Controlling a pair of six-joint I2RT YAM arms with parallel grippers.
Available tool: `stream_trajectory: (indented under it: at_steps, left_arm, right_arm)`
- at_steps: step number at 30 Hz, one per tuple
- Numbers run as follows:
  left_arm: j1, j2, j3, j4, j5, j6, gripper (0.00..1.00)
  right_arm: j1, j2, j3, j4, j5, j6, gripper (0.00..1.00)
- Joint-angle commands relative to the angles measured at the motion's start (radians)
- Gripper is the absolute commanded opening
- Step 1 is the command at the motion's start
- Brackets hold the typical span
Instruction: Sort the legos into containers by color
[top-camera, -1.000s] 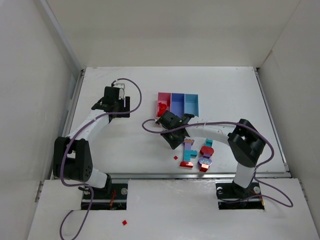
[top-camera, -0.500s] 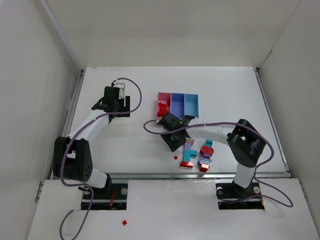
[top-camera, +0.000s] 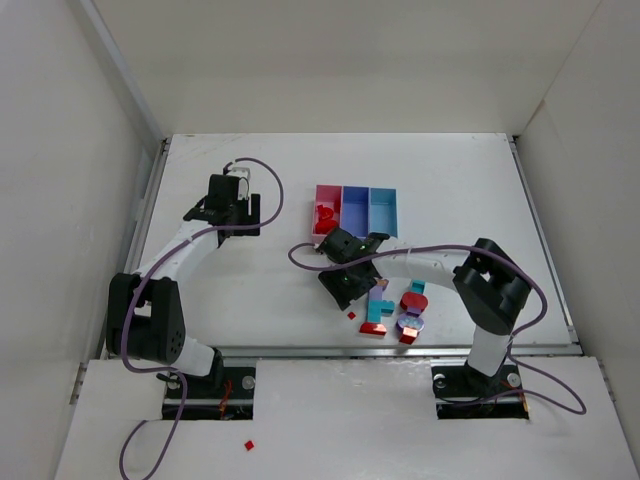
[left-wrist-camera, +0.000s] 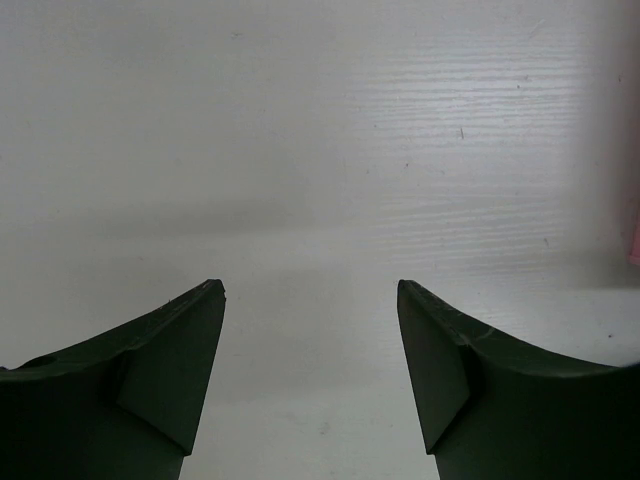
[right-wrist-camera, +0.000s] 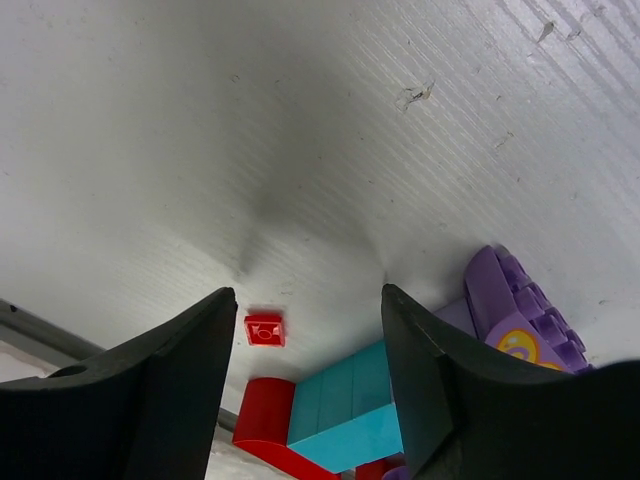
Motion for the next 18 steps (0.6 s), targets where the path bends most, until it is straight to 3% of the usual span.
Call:
stream_trajectory:
  at_steps: [1, 8, 18]
  left_arm:
    - [-0.003, -0.037, -0.007, 0.015, 0.015, 0.008, 0.67]
    - [-0.003, -0.046, -0.016, 0.015, 0.015, 0.008, 0.67]
    - [-0.003, -0.055, -0.025, 0.024, 0.024, 0.008, 0.67]
  right_arm:
    - [0.002, -0.045, -0.009, 0.029, -0.012, 0.012, 0.66]
    - [0.011, -0.054, -0.018, 0.029, -0.012, 0.021, 0.83]
    - [0.083, -0.021, -0.046, 0.029, -0.032, 0.042, 0.86]
